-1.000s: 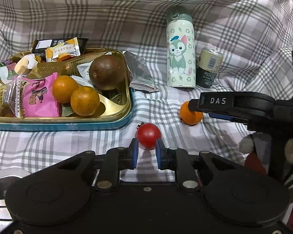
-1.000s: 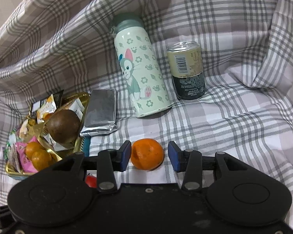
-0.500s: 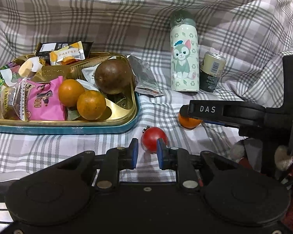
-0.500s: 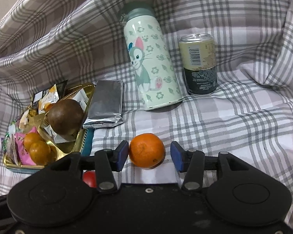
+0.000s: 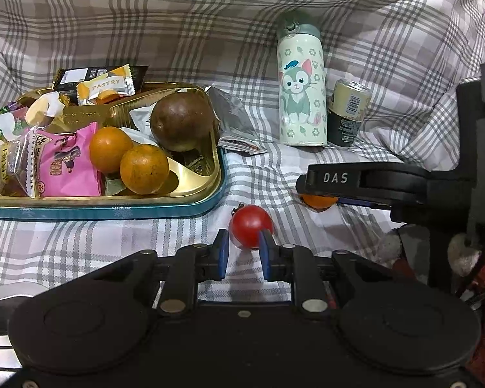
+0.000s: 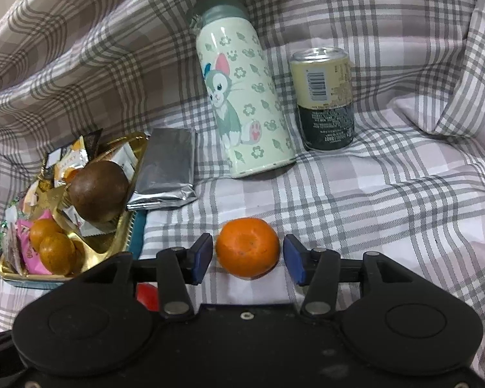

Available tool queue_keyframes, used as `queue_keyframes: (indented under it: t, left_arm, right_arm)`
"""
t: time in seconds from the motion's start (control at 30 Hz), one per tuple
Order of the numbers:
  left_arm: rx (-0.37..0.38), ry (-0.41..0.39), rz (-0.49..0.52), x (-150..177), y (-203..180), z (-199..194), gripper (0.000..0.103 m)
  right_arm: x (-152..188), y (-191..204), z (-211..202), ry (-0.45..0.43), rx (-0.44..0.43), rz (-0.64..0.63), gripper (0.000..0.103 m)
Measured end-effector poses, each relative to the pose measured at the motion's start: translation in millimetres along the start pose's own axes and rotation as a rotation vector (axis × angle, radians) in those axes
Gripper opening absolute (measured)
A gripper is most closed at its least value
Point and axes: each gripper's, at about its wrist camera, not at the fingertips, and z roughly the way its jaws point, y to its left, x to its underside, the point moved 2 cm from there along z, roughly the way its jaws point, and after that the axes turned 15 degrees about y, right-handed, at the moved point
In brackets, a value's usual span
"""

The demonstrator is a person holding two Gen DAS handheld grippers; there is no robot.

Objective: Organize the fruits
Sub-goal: 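Close the left tool on the red tomato while the right tool grasps the mandarin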

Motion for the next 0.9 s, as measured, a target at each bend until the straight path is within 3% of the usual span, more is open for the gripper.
queue_keyframes:
  t: [0.13,0.3,0.4,0.9]
  left_arm:
    - [0.008,0.001,0.006,0,-1,0,0.029]
    - [0.004,0.011,0.017,1,-5,4,0.030]
    - [-0.011,0.009,0.025,0,-8,6,0.039]
    - [-0.081,0.044,-0.019,-14,-15,25,0.042]
  right_arm:
    - [-1,1,1,0.024,0.009,-0.022,0.044]
    - [-2,-1,-7,0.018,0.013,-0.009,0.044]
    - [-5,-6,-16,0.000,-0.011,0.008,0.044]
    - [-9,-16,-38,-0.048,-0.065,0.047,0.044]
